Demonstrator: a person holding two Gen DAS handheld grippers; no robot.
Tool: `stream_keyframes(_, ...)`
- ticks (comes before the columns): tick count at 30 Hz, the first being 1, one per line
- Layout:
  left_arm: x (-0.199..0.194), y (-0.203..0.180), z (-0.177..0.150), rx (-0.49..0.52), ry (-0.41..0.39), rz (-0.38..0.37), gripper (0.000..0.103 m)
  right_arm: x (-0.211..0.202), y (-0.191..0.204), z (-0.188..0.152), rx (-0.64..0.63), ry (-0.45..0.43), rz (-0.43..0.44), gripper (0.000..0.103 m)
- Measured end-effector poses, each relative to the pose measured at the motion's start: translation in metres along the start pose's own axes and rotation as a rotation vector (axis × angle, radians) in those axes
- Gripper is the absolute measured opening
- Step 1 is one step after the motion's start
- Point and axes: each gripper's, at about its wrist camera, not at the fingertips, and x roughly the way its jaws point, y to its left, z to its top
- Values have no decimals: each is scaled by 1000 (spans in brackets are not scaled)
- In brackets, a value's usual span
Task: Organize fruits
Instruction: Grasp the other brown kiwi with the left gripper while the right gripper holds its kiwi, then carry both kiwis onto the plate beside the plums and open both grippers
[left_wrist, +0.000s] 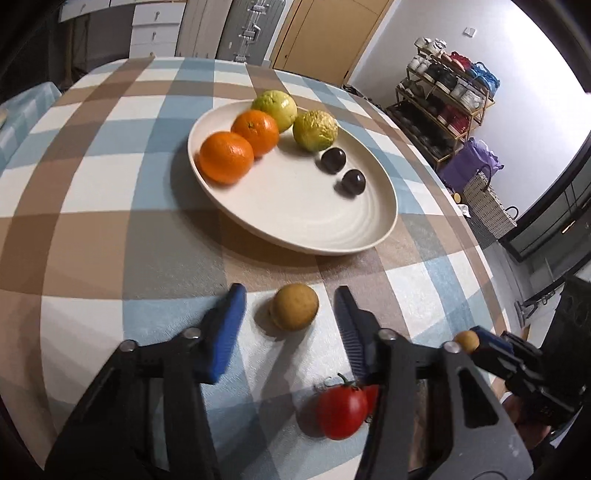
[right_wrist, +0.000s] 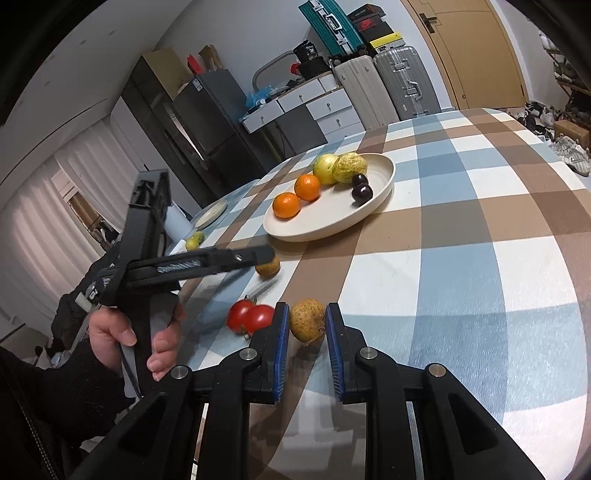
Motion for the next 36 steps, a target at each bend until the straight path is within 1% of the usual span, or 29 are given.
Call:
stream_keyframes(1, 2, 0, 1, -1, 14, -19, 30, -1, 0, 0, 0, -1, -2, 20)
stream_keyframes(2, 4, 1, 1, -3, 26, -25, 24, 0, 0, 2, 1, -3, -4, 20)
stream_keyframes(7, 4, 0, -1, 0, 38, -51, 23, 5, 1, 14, 0, -2, -6, 20)
stream_keyframes(12, -12, -6, 2, 17, 6, -74, 23, 11, 5, 29, -12, -5, 4, 20)
stream_keyframes(17, -27, -10, 21, 42, -37, -80, 23, 20, 7, 48, -27, -8, 19, 20)
stream_keyframes(21, -28, -12, 41, 56, -57, -76, 23, 29, 6, 70, -34, -21, 31, 20)
stream_keyframes(28, -7, -14, 77, 70, -59, -72, 23, 53, 1, 111, -49, -32, 51, 20)
stream_keyframes(31, 7, -13, 91, 70, -54, -70, 23, 72, -7, 126, -43, -11, 46, 20)
stream_keyframes(36, 31, -14, 111, 75, -44, -76, 23, 94, -19, 141, -29, 15, 45, 20)
